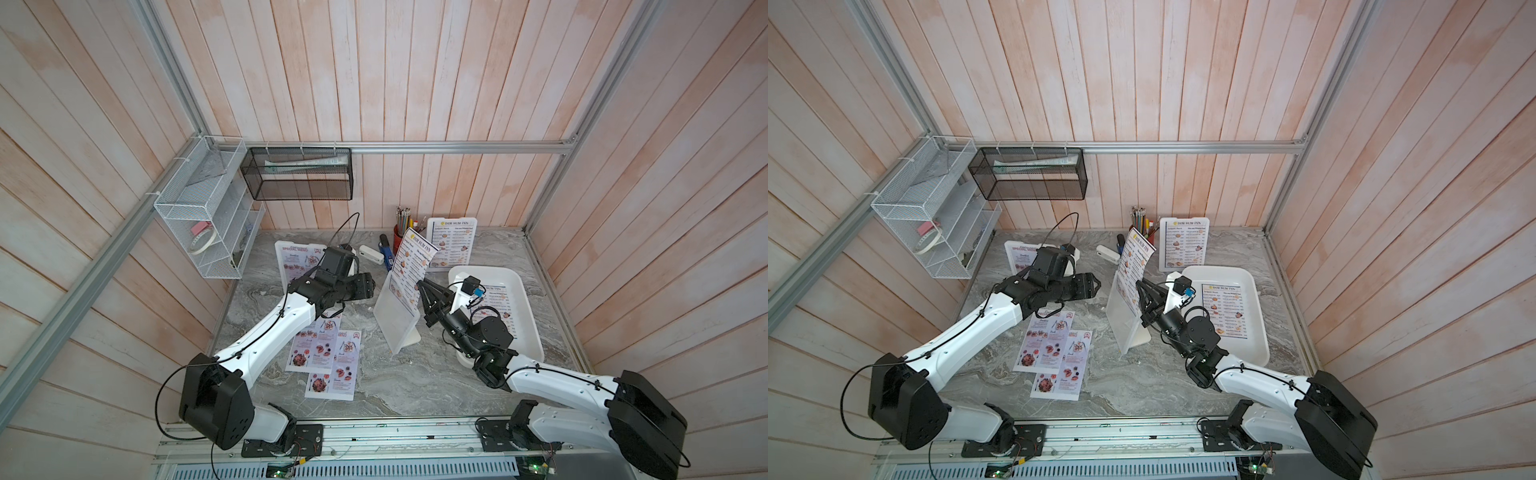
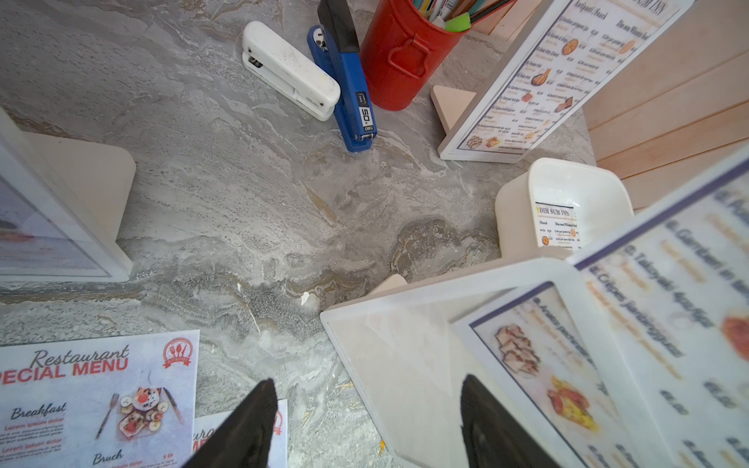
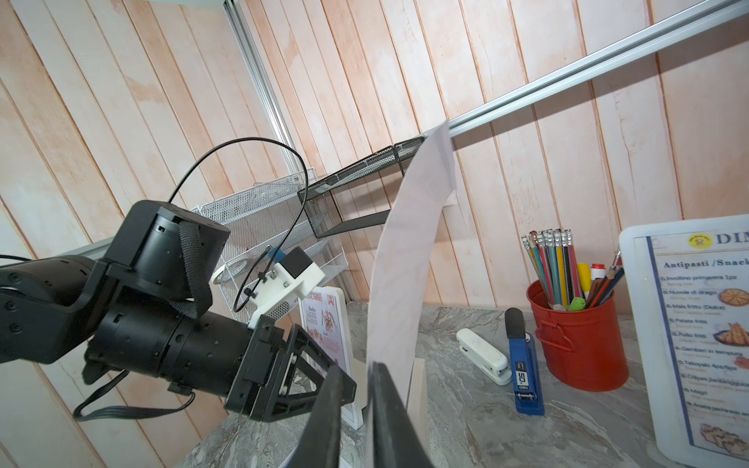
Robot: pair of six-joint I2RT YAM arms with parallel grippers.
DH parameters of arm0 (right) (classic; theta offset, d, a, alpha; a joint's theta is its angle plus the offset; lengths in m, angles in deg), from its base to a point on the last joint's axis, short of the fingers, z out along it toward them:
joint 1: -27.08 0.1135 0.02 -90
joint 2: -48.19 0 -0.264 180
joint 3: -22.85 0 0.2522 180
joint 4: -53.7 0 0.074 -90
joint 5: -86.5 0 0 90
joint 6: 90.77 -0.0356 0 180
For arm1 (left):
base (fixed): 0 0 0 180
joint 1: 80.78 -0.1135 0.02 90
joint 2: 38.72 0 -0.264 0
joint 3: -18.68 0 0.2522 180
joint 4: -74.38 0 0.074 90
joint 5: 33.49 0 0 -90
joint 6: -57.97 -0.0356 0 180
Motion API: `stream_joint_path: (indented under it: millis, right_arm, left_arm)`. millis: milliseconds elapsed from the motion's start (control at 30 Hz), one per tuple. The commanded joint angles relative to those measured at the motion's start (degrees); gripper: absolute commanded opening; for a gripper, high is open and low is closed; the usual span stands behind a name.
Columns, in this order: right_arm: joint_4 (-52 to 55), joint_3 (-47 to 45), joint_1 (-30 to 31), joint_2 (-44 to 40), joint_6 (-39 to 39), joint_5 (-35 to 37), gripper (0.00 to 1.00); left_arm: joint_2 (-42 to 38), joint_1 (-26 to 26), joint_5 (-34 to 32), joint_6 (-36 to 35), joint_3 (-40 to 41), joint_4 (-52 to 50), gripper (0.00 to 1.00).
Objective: Replace the menus in the menu holders
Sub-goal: Insert the menu into the menu holder.
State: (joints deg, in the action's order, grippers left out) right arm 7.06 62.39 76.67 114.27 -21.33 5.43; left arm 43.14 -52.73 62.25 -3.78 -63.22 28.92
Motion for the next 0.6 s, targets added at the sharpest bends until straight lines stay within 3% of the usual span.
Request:
stream_joint_path:
  millis: [0, 167, 567]
  right_arm:
    - [-0.3, -1.0, 0.7, -1.4, 0.0, -0.1, 0.17]
    - [1.1, -1.2, 1.5, -2.1, -0.2, 0.5, 0.11]
    - [2.4, -1.6, 2.5, -2.4, 0.0, 2.8, 0.05]
  left_arm:
    - [0.5, -0.3, 0.4, -0.6, -1.8, 1.0, 0.74]
    - [0.2, -0.3, 0.4, -0.6, -1.7, 1.0, 0.74]
    - [0.7, -0.4, 0.8, -0.5, -1.9, 1.6, 0.74]
